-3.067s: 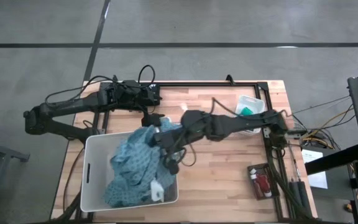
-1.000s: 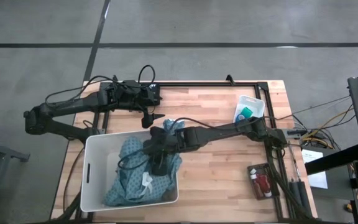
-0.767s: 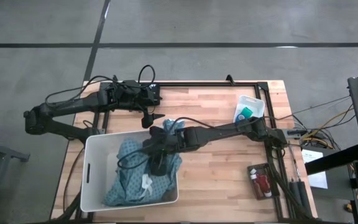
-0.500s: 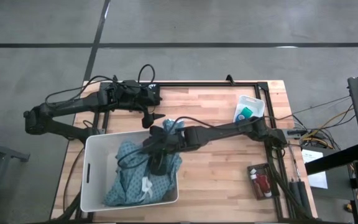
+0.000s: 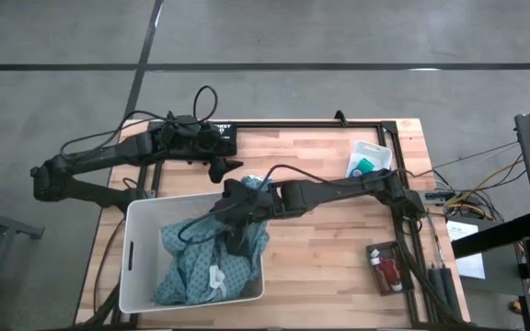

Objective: Pick & Place Medicine items
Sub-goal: Put the blue patient gown into the big white bin

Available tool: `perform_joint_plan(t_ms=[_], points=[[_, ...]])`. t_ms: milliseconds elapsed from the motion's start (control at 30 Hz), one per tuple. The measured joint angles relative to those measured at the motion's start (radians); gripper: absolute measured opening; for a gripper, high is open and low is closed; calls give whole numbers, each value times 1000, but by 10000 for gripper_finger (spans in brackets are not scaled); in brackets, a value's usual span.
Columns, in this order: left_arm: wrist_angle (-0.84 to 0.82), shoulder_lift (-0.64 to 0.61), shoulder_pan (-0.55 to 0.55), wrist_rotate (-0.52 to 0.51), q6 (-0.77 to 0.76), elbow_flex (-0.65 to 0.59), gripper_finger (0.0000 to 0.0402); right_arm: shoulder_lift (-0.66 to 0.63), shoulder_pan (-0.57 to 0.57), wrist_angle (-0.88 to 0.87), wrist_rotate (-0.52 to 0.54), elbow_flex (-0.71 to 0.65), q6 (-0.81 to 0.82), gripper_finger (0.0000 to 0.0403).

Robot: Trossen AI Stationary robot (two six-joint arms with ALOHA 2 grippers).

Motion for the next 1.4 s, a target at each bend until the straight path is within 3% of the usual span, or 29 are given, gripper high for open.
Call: perform_joint_plan(t_ms=[467,933,1133,1400], points=[[0,-2,5,23,-554,0,393,-99,2,-30,62,4,-29,303],[-3,1,4,24,-565,0,393,-251,30,-212,217,-29,-31,292],[-3,1,4,23,-564,0,393,-375,84,-118,220,-250,-53,291],[-8,1,4,23,-564,0,393,-626,103,401,258,-784,-70,288]])
